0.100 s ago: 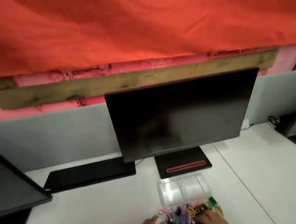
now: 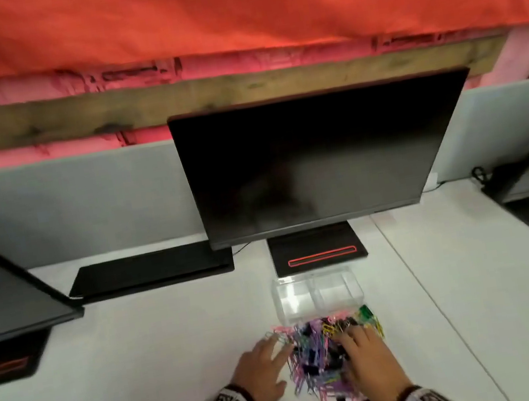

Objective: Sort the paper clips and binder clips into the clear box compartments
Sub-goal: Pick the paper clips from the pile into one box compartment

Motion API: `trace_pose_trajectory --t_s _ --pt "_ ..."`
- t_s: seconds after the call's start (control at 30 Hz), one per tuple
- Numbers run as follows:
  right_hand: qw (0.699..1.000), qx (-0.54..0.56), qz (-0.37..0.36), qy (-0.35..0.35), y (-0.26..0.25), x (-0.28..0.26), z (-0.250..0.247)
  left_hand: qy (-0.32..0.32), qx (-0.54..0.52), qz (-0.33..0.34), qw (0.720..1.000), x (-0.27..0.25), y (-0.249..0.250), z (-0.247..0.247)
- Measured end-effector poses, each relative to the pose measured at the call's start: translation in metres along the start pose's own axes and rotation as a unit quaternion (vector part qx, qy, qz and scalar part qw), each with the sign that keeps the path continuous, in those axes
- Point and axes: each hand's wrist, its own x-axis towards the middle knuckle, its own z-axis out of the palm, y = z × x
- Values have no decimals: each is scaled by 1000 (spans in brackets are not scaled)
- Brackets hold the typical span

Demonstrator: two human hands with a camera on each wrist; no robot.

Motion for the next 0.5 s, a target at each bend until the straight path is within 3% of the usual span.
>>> trace_pose_trajectory --t_s 0.07,0.1,0.17,0.23,0.4,0.5 --pt "999 -32 -1 -18 -7 -3 0 -31 45 59 997 -2 7 -2" --pt "998 -38 -6 -51 -9 -10 3 -86 48 71 993 -3 10 7" --pt "993 -49 -13 -108 -12 -15 -2 -127 26 57 990 -5 13 5" --pt "990 -37 -10 -134 -8 -15 -5 -112 16 56 992 -3 10 7" --pt "995 14 -6 -97 3 -13 -27 -55 -16 37 998 4 9 1" --pt "991 -16 5 -130 5 -5 -26 -83 -16 29 996 10 19 3"
